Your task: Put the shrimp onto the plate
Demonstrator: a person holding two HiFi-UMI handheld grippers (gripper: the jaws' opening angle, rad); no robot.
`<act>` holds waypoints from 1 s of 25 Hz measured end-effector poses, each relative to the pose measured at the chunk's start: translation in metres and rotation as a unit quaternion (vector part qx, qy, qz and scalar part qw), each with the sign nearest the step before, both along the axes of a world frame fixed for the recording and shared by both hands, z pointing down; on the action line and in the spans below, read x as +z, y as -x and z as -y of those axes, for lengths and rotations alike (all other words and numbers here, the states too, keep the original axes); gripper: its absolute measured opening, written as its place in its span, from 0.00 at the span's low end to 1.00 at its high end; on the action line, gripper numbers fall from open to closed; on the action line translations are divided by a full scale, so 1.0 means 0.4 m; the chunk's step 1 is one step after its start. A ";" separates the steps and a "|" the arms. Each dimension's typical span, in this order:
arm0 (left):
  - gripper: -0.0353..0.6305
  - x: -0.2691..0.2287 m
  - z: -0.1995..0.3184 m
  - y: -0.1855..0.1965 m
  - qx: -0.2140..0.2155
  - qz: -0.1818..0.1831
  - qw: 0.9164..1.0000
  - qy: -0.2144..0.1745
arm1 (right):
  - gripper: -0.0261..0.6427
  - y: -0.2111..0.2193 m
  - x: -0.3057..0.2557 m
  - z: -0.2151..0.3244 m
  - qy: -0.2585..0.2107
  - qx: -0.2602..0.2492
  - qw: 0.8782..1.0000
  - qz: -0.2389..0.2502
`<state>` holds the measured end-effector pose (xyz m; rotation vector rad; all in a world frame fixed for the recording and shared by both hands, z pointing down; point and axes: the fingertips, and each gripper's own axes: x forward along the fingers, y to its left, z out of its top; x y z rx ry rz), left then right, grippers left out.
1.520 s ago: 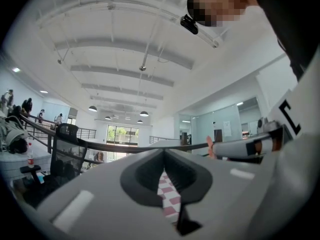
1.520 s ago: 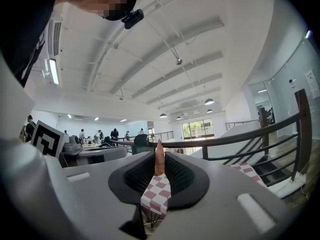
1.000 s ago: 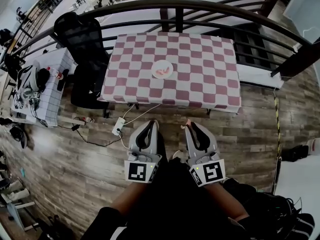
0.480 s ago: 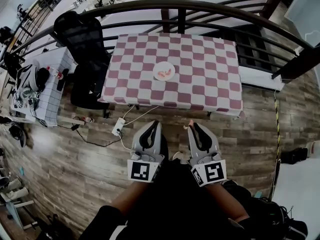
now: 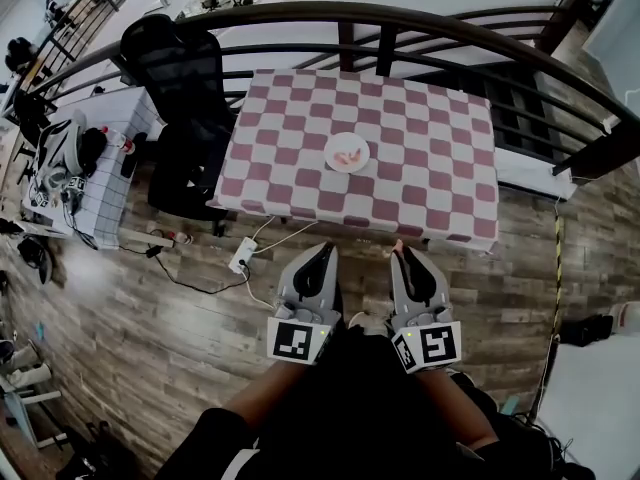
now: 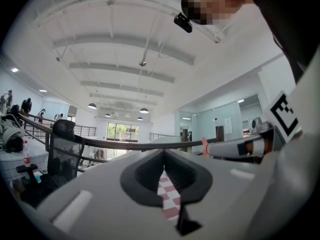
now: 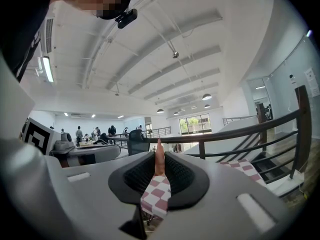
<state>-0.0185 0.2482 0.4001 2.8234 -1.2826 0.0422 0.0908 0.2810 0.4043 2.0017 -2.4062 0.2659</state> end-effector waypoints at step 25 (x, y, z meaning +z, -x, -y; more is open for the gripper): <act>0.06 0.017 0.589 0.051 0.026 -0.025 0.999 0.026 | 0.13 0.070 0.015 0.593 0.039 0.012 0.999 -0.007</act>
